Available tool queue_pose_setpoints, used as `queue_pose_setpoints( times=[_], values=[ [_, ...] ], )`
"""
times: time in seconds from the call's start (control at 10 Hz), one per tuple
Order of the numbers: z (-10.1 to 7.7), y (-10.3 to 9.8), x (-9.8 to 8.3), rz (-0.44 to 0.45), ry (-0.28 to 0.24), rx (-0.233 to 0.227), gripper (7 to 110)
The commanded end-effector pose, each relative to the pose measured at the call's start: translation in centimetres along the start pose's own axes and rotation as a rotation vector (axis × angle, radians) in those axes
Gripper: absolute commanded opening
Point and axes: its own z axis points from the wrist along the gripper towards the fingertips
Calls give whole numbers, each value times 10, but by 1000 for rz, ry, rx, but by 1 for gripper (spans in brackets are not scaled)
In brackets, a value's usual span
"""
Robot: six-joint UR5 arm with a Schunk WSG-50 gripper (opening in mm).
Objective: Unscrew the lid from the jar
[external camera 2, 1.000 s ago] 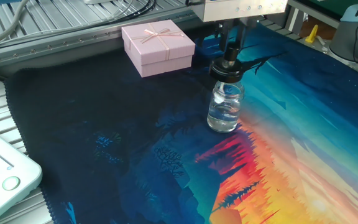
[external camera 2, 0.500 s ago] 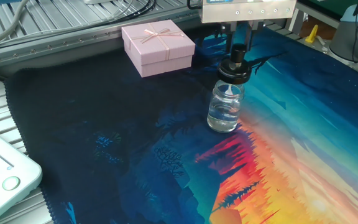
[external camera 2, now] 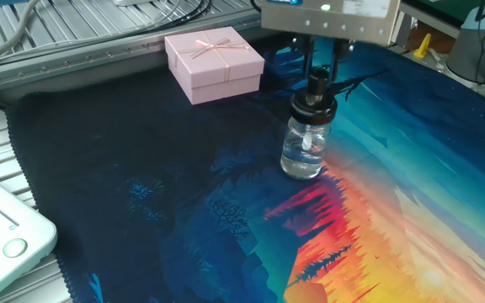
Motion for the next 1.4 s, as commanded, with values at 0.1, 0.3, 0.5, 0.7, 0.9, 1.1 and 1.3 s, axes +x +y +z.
queue_pose_setpoints(
  times=[0.1,0.3,0.5,0.7,0.9,1.1,1.3],
  values=[
    [1,-7,0,362,4,20,7],
    [0,-11,1,412,3,24,7],
    [-2,-5,-3,424,-7,1,7],
    [-1,-5,0,457,1,-3,7],
    [-2,-1,12,463,30,-17,7],
    [0,11,23,474,12,-28,7],
    [-5,5,21,460,-42,-21,7]
  ],
)
